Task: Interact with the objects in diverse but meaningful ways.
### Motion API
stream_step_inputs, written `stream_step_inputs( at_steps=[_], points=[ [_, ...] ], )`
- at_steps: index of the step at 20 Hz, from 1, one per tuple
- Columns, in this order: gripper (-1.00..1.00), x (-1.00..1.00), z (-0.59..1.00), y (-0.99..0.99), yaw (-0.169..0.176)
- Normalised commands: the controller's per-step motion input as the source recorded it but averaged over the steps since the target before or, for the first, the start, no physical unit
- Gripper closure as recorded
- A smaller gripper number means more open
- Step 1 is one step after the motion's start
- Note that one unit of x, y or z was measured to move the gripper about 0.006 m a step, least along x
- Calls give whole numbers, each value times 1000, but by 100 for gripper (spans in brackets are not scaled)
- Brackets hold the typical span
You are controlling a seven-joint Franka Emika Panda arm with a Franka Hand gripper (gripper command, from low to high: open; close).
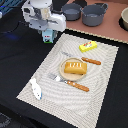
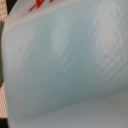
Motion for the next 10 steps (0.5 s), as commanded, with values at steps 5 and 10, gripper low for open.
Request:
stream_step_inputs(
  at_steps=[5, 10],
  points=[
    [100, 0, -67, 94, -38],
    [100, -7, 329, 93, -27]
  ],
)
